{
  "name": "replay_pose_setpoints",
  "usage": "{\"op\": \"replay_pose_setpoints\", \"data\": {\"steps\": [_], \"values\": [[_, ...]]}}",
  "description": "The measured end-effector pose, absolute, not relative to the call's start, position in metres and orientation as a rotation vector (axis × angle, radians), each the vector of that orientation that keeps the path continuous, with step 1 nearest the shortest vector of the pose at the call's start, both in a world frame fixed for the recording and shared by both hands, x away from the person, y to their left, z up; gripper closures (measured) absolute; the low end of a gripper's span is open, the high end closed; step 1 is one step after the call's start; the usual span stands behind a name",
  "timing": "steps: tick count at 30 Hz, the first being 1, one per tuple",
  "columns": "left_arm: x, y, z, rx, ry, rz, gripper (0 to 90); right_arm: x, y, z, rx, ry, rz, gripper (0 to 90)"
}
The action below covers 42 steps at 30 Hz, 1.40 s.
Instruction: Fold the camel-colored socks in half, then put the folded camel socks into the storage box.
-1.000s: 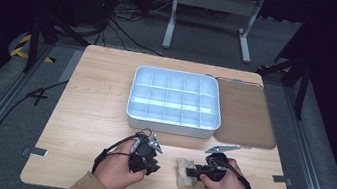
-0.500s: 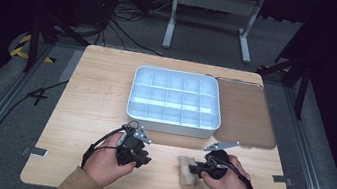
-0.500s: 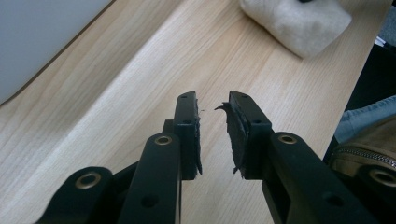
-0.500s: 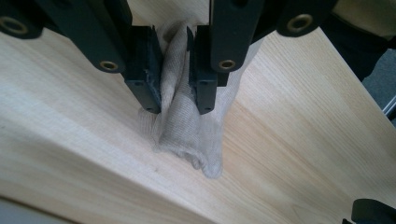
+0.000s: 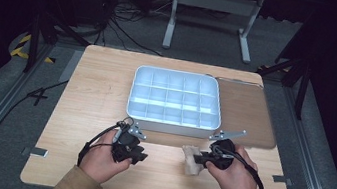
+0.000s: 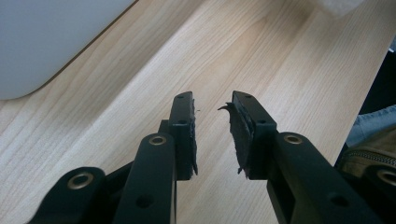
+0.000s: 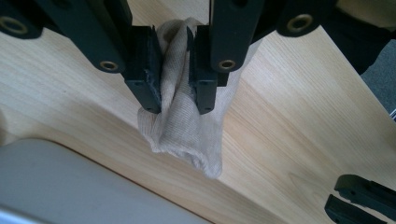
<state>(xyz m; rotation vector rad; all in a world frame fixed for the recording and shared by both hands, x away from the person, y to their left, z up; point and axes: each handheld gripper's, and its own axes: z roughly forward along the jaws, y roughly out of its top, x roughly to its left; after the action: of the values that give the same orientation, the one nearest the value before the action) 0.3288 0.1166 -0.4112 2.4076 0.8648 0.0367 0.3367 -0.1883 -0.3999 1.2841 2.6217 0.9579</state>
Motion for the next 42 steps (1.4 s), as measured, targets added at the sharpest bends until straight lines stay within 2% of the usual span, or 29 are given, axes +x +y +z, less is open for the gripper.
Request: {"op": "replay_pose_setpoints", "data": {"steps": [21, 42], "values": [[0.334, 0.124, -0.408, 2.376, 0.885, 0.034, 70.2, 0.365, -0.192, -0.345, 1.212, 2.557, 0.907, 75.5], [0.332, 0.134, -0.406, 2.36, 0.902, 0.05, 70.1, 0.402, -0.198, -0.316, 1.197, 2.543, 0.865, 75.4]]}}
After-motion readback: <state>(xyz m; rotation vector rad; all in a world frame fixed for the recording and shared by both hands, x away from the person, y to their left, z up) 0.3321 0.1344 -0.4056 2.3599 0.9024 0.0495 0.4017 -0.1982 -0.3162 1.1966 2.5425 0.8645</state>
